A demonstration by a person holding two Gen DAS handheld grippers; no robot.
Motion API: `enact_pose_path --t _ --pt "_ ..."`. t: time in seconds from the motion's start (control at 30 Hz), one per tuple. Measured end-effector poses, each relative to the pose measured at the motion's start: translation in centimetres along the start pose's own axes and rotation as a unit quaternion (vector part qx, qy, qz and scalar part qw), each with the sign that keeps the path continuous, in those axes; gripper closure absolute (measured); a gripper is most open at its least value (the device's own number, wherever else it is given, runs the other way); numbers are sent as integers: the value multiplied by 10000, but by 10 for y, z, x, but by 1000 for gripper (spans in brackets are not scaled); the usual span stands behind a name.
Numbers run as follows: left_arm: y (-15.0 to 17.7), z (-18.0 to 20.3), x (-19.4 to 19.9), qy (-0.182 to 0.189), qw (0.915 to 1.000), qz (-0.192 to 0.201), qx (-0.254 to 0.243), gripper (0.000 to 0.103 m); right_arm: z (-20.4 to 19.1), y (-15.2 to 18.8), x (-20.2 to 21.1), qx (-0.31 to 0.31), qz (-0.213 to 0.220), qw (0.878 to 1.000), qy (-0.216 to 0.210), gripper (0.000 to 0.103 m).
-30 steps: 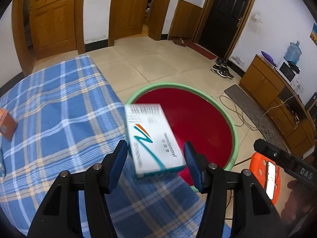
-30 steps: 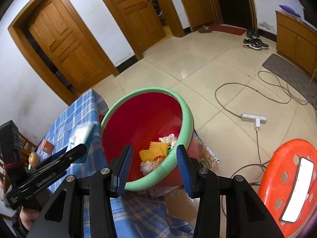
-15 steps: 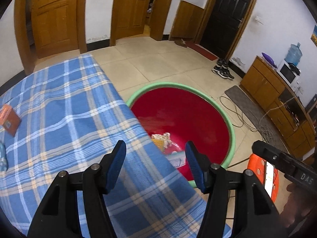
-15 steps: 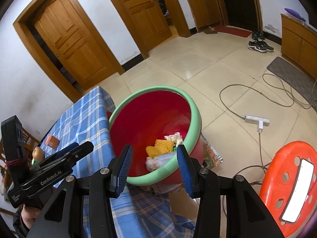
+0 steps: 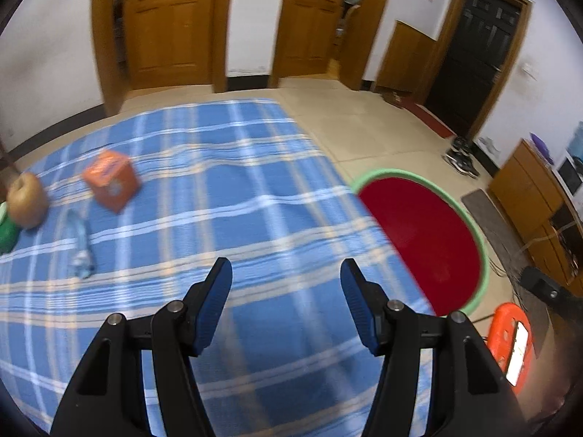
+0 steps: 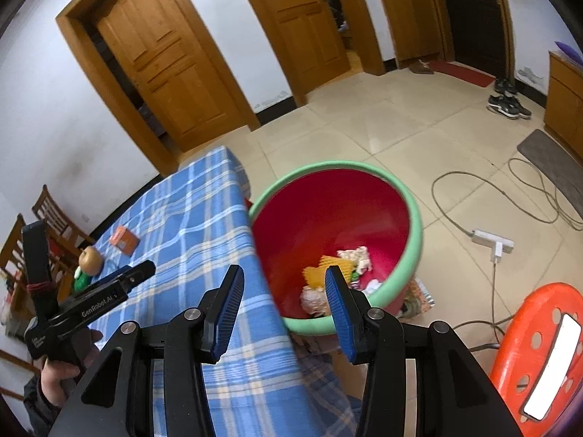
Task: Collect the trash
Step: 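Move both open grippers back over the table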
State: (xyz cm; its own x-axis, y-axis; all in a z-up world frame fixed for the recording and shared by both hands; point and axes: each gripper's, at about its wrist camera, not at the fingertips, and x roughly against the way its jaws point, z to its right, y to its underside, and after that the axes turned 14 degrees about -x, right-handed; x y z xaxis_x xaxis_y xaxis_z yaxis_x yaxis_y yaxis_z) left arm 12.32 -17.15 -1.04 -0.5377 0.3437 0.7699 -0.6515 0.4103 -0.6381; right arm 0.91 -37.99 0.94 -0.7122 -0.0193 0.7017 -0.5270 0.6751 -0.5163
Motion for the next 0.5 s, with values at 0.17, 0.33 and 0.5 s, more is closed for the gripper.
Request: enact_pose_path --t 0.17,0.33,0.5 --pt "10 -46 9 -327 9989 25 333 41 -14 5 -1 80 -45 9999 -78 55" --pt "18 -87 18 -737 9952 48 635 41 -26 9 -4 171 -96 9998 -75 55" --pt "27 -122 17 -1043 9906 -19 883 41 -38 12 -11 254 -197 9995 -70 55"
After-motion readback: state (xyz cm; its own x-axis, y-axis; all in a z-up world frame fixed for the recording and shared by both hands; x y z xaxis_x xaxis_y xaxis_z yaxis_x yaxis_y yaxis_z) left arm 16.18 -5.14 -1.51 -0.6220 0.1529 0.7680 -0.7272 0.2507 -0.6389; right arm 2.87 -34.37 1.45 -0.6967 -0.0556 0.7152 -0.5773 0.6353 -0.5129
